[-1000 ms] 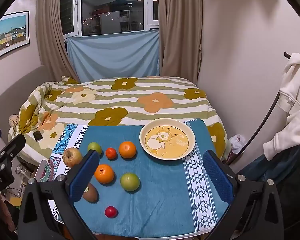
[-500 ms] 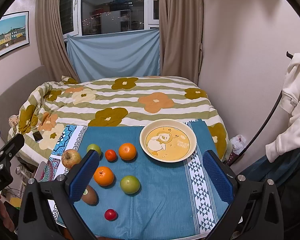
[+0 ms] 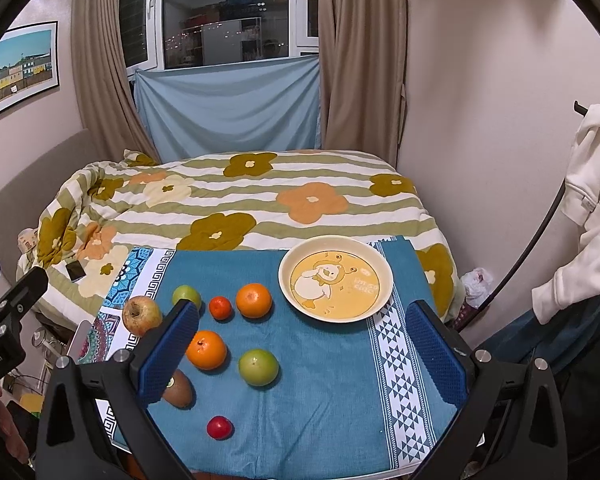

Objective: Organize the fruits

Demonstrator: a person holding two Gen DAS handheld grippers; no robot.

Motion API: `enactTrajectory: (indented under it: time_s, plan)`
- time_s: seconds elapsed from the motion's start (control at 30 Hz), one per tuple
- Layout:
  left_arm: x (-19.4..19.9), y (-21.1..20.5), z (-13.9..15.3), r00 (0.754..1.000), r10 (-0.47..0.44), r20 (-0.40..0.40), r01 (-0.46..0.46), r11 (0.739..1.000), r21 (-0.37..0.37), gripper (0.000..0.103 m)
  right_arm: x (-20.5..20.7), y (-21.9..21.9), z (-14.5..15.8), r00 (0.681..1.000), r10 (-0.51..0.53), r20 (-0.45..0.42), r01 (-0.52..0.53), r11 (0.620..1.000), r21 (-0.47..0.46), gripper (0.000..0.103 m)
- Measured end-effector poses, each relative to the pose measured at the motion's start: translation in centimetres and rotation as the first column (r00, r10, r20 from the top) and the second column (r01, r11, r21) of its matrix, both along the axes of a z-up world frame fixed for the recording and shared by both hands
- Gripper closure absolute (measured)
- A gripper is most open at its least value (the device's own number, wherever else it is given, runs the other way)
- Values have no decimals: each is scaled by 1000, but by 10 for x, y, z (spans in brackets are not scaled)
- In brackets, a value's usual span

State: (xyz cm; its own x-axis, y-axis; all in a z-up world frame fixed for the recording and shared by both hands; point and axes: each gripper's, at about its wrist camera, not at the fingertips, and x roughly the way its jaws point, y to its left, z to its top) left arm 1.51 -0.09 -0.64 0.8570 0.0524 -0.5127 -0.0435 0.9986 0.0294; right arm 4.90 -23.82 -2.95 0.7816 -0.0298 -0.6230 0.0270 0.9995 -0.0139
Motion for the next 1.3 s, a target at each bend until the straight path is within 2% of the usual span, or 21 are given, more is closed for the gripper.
enactTrajectory:
  time_s: [1.3]
  plan:
    - [-11, -5, -1, 1000, 8, -1, -8, 1000, 5, 0, -8, -2, 1, 1000, 9, 1, -9, 1000, 13, 0]
